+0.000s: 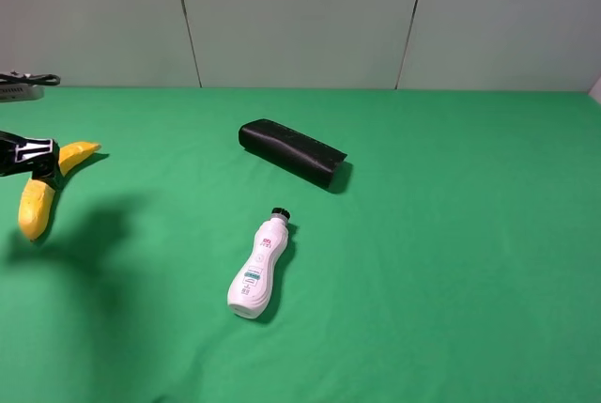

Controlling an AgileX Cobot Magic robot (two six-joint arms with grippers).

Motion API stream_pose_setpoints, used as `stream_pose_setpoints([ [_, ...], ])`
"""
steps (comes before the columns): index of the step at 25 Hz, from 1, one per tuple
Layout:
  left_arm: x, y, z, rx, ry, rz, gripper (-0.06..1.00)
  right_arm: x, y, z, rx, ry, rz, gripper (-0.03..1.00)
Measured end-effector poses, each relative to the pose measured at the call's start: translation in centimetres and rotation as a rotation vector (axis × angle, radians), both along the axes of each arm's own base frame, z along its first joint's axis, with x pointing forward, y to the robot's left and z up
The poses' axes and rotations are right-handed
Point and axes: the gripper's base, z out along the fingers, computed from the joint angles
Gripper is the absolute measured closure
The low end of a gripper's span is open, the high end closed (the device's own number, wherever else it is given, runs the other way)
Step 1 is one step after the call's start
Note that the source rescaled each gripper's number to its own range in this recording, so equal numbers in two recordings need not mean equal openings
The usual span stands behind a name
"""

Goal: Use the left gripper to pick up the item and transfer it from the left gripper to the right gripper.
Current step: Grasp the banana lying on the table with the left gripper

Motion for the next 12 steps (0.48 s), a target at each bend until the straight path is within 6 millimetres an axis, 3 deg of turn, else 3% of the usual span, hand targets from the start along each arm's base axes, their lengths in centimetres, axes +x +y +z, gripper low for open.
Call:
stream_pose_setpoints([
  [12,0.9,0.0,-2.6,-0.012,0.036,-0.007,-0.06,0.0,0.0,0.0,0.000,0.000,0.000,-0.03],
])
